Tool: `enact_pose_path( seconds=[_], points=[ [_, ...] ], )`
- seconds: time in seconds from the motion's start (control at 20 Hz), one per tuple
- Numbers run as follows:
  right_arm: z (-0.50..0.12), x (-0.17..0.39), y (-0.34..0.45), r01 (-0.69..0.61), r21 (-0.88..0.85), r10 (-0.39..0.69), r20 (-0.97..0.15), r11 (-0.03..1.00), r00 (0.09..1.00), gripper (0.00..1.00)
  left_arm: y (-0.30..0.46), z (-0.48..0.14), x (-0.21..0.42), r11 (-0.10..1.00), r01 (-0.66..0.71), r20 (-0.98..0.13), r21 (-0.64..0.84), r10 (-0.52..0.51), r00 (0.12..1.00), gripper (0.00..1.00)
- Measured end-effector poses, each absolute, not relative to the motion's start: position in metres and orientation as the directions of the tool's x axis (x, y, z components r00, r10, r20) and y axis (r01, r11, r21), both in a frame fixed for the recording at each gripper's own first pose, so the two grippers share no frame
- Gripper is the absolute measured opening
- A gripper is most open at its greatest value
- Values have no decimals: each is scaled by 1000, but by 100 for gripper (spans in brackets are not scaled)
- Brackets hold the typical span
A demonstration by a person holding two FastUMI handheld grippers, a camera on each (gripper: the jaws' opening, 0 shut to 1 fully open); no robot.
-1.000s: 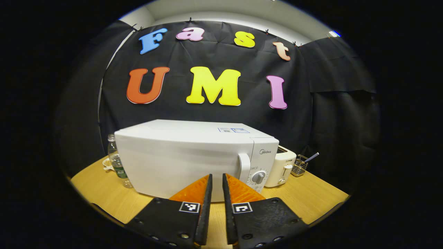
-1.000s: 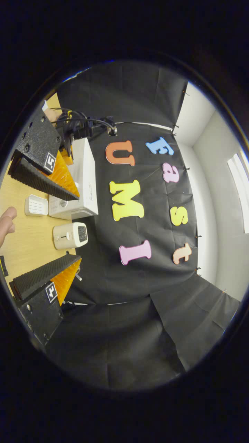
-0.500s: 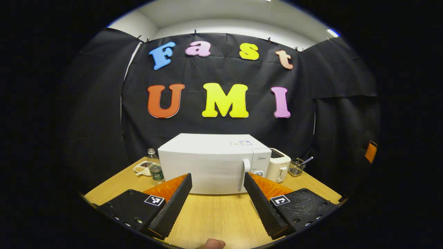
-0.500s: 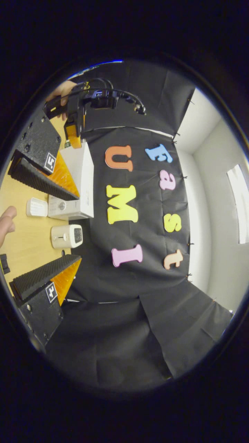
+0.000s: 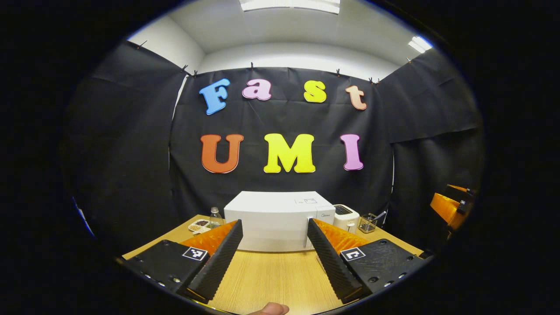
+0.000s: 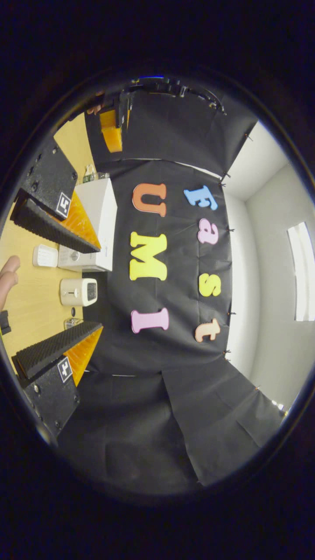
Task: Open the microwave oven with the left hand, put the food in, and close the microwave oven.
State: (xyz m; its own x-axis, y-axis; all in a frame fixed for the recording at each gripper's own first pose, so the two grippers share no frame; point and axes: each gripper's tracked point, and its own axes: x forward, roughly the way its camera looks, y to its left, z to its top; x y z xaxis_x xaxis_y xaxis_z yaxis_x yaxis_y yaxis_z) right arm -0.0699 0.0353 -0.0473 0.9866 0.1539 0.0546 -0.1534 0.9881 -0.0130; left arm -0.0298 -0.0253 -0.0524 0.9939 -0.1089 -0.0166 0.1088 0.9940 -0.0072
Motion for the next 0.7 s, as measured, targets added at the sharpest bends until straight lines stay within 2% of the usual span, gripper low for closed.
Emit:
enact_pose_path(
  seconds=[0.1, 0.15, 0.2, 0.55, 0.6, 0.7],
  points=[
    [-44, -75, 40, -160, -18, 160, 57, 987, 985, 100, -17, -49, -46, 996, 90, -1, 26, -90, 996, 94],
    [-45, -76, 41, -162, -23, 163, 53, 987, 985, 89, -15, -47, -53, 996, 81, 8, 34, -82, 997, 94],
    [-46, -76, 42, -161, -32, 162, 46, 986, 986, 100, -11, -47, -61, 997, 74, 9, 38, -75, 997, 94],
    [-45, -84, 48, -143, -32, 143, 25, 989, 989, 100, -5, -57, -82, 996, 85, 9, 30, -85, 996, 95],
    [-43, -85, 48, -143, -27, 144, 27, 989, 989, 90, -4, -57, -82, 995, 89, 6, 33, -89, 996, 95],
    [-41, -86, 46, -136, -22, 137, 34, 990, 990, 90, -2, -55, -80, 995, 91, 10, 28, -91, 996, 95]
  ],
)
